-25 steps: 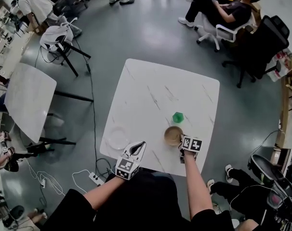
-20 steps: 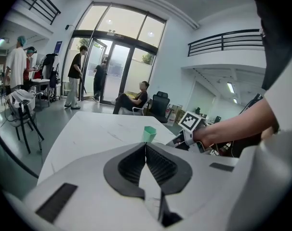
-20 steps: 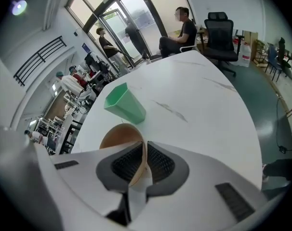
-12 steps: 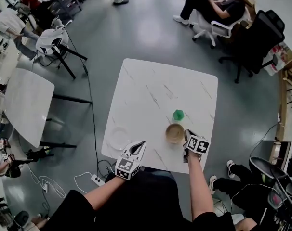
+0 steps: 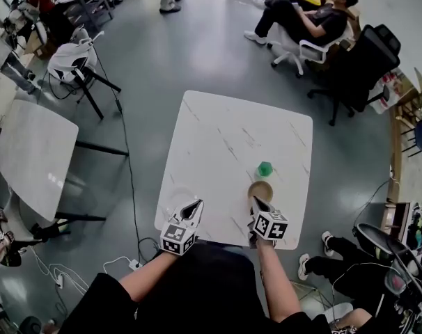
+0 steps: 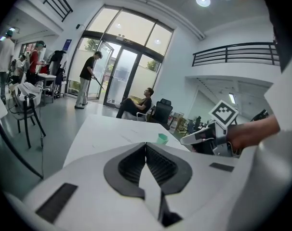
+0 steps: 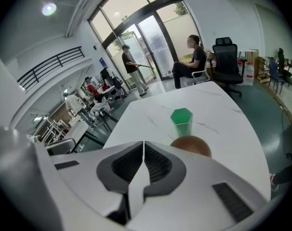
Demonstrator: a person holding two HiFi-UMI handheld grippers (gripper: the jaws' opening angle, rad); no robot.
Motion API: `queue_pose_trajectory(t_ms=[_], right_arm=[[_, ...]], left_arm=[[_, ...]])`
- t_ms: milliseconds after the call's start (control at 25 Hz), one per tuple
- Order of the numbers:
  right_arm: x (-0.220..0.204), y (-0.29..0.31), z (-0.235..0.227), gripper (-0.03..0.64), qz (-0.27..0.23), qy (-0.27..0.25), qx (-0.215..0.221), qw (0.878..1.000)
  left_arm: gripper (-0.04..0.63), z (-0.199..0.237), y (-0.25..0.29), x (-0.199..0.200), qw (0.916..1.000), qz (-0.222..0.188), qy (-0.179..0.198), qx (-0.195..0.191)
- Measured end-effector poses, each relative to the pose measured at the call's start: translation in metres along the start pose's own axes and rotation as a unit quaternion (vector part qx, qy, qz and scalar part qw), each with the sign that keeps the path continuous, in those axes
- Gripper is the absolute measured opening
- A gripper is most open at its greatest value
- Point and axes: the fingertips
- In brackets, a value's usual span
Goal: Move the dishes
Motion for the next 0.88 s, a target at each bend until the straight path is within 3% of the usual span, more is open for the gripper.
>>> queue_pose_trajectory(t_ms=[280, 480, 880], right_arm=[[-0.069, 0.031, 0.077, 0.025, 0.051, -0.035, 0.030, 0.998], [-0.104, 0.055, 0.115, 0.025, 0.073, -0.049, 0.025, 0.996], [-0.141, 0.091, 0.122, 0.025, 0.093, -0.040, -0.015, 0.995]], left_arm=[[0.017, 0.050, -0.042, -0.019, 1.0000, 0.002, -0.005, 0.002], [0.017, 0.079, -0.069, -0.035, 0.9996, 0.010, -0.025, -0.002], [0.017, 0.109, -0.084, -0.080, 0.9974, 0.050, -0.030, -0.042]])
Point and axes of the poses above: the fingertips, and each gripper's own axes: y forward along the fingers, z to its left, x out of its top, and after that the axes turned 11 degrees about y, right-handed
